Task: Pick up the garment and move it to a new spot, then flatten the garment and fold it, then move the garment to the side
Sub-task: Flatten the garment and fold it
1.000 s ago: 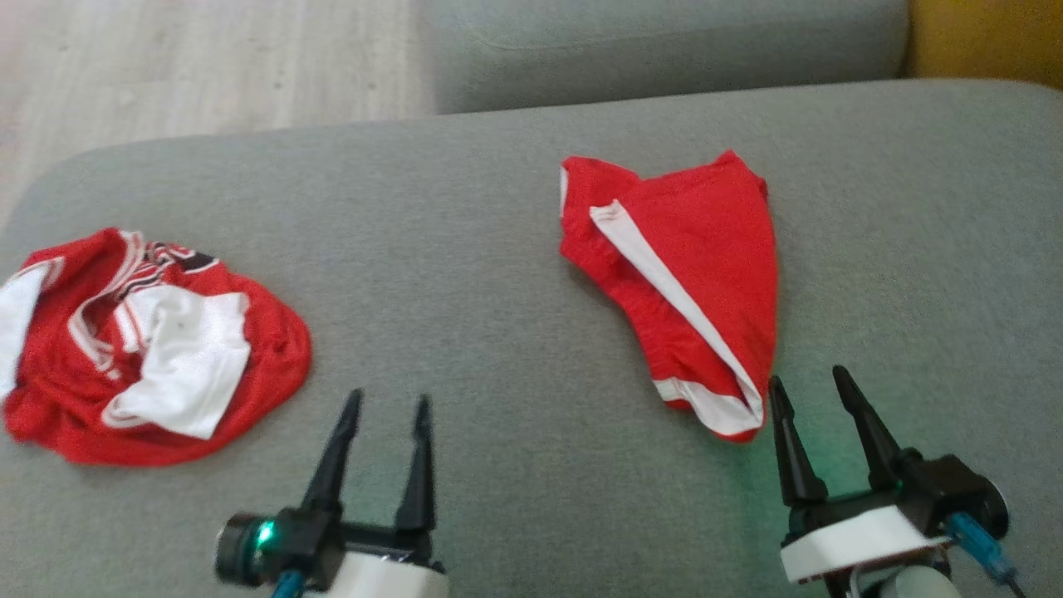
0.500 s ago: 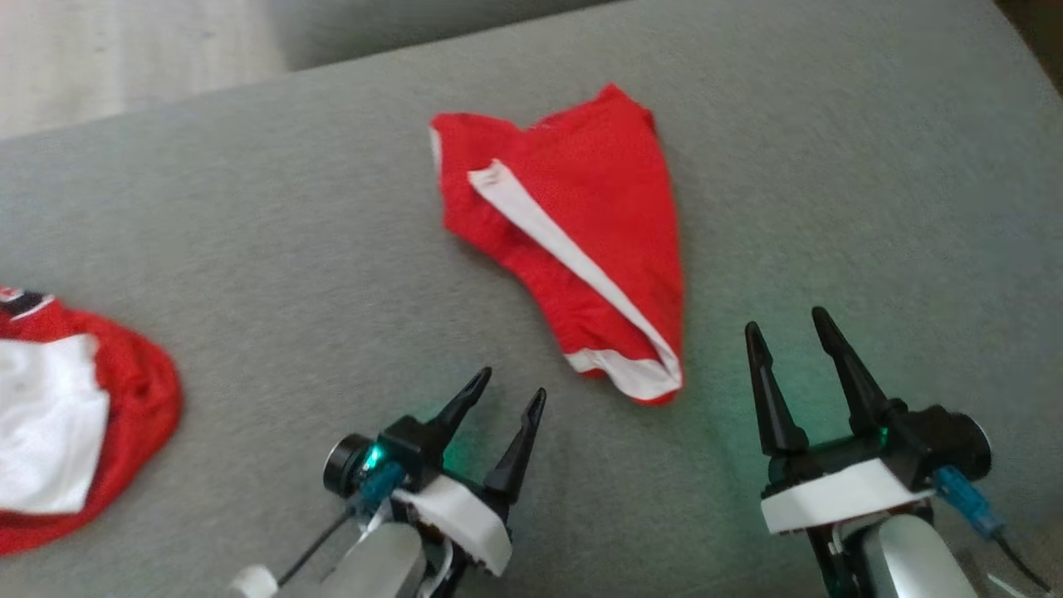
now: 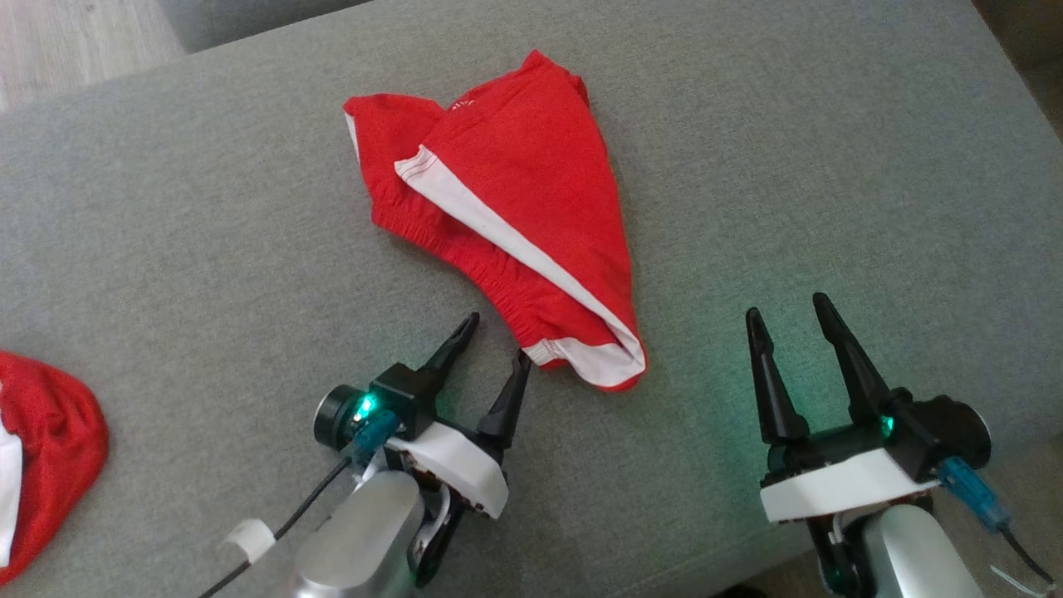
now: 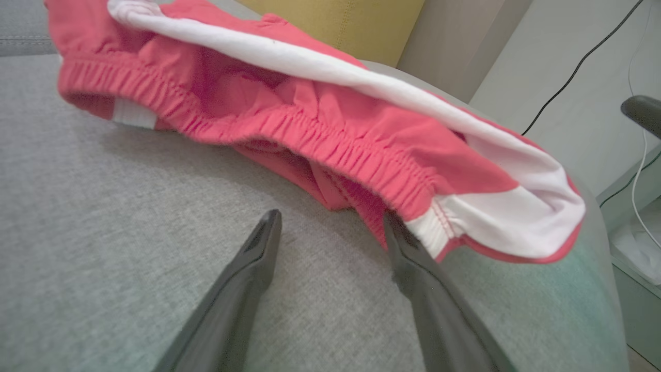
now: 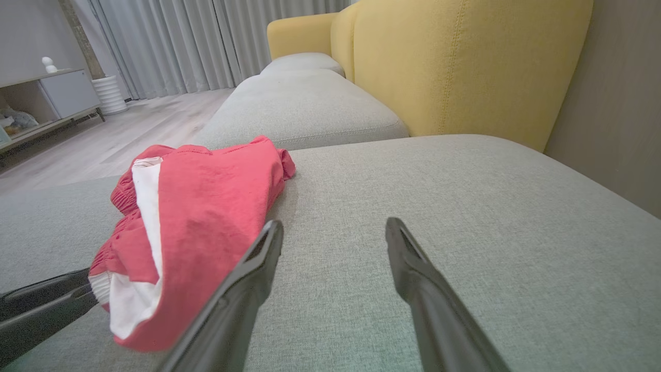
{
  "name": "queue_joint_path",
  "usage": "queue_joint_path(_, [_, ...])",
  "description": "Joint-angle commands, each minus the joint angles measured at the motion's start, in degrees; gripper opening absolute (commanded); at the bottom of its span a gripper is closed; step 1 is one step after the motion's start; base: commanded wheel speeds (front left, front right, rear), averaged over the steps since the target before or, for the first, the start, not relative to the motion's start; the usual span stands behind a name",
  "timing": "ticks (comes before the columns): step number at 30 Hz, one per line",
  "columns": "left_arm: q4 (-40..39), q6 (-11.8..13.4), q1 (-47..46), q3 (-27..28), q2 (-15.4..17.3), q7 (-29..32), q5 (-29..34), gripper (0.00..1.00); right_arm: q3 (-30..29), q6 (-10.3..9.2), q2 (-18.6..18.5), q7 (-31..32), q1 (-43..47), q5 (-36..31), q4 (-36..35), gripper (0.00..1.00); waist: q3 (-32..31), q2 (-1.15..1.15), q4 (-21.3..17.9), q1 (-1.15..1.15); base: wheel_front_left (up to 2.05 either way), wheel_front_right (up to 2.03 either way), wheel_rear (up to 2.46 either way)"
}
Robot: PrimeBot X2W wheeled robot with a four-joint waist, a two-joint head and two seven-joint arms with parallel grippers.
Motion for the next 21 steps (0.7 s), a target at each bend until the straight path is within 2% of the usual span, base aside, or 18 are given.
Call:
queue_joint_path(1, [-0.1,-0.4,1.0,-0.1,-0.3,0.2,-1.1,1.0,1.0,-0.04,-0.3,-0.2,-1.2,0.4,-1.5,1.0,-0.2,0.0,0.1,0.0,0.0,0.0,0.0])
queue_joint_path(8, [-1.1,-0.4,3.4,0.8,0.2,0.2,-0.6,1.0,1.0,-0.04,-0.3,-0.2,-0.8,0.1,-1.6,1.0,-0.6,0.0,0.5,0.0,0.0,0.0,0.0])
queue_joint_path(12, [-2.7,-0.4,5.2,1.1,1.7,0.2,-0.9,1.0,1.5,-0.04,-0.3,-0.2,-0.7,0.0,-1.4,1.0,-0.6,0.0,0.5,0.0,0.0,0.0,0.0])
queue_joint_path(16, [-5.3,-0.4,5.8,-2.7,3.7,0.6,-2.6,1.0,1.9,-0.04,-0.3,-0.2,-0.6,0.0,-1.3,1.0,-0.6,0.0,0.4,0.0,0.0,0.0,0.0])
queue_joint_path(21, [-11.8,-0.5,5.4,-8.3,6.6,1.8,-8.3,1.0,2.1,-0.04,-0.3,-0.2,-0.5,-0.2,-1.1,1.0,-0.7,0.0,0.3,0.0,0.0,0.0,0.0])
